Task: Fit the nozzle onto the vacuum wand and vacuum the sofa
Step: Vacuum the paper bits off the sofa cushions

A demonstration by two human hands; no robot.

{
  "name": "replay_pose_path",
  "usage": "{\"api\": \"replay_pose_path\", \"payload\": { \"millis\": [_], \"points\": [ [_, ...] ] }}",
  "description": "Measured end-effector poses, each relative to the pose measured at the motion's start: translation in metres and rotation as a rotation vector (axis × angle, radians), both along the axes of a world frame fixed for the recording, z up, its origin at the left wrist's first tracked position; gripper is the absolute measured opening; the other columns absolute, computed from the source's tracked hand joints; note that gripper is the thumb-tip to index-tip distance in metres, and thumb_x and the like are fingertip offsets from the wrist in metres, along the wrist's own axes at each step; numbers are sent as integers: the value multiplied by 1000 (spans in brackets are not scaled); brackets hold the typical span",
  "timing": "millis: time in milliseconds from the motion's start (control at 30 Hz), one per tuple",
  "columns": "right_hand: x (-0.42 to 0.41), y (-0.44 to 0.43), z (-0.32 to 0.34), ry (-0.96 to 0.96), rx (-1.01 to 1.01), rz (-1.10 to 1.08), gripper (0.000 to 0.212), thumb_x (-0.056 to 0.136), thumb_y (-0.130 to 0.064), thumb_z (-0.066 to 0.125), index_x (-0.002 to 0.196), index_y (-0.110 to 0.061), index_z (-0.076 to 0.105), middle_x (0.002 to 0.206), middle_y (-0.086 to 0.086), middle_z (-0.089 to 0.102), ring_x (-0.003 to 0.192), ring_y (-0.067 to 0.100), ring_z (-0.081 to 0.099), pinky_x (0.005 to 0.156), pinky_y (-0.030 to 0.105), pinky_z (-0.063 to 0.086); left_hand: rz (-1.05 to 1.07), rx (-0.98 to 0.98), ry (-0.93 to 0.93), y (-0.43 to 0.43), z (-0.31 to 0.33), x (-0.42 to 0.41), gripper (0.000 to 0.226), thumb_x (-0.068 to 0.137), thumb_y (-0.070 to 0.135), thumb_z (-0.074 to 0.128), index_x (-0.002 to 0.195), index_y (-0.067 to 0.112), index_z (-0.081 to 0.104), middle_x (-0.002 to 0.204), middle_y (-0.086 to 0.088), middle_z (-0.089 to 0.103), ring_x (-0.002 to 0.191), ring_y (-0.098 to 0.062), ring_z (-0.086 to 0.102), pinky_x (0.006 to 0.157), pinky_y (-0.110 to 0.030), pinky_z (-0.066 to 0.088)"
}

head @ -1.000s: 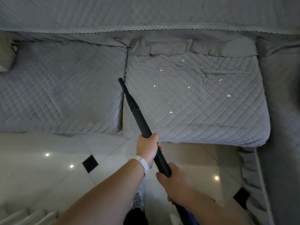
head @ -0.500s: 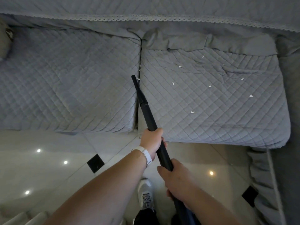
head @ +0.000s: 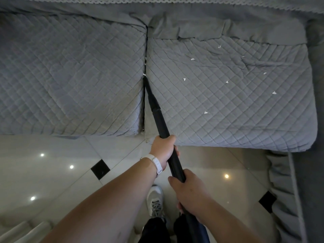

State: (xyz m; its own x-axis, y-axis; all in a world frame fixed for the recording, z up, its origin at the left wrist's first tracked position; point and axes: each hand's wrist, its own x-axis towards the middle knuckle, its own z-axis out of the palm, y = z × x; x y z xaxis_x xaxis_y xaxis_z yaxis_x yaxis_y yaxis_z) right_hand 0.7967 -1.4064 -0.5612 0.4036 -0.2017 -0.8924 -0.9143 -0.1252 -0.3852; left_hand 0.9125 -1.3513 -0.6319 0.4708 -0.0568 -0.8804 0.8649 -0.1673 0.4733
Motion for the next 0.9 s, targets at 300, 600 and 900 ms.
{"api": "replay_pose_path", "payload": {
  "millis": [300,600,900],
  "points": [
    [5,8,-7,-2,-14,-12,23,87,-41,57,90,-19,54,67,4,59,52,22,59,56,36,56,-33,-1,-2,7,-6,9,17,89,14,55,104,7,52,57,-4,53,42,-20,56,47,-27,49],
    [18,8,-13,-3,20,-47,22,92,-39,57,95,-18,54,69,5,61,46,18,59,47,28,52,-33,-19,11,6,-14,21,15,90,13,54,104,8,51,61,-5,51,43,-20,54,52,-28,51],
    [34,-3,-16,-9,10,-37,23,92,-43,55,95,-20,54,75,5,62,52,18,62,52,31,56,-42,-8,5,-6,-15,40,15,90,14,56,103,7,53,62,-6,52,44,-20,54,48,-27,51]
  ]
}}
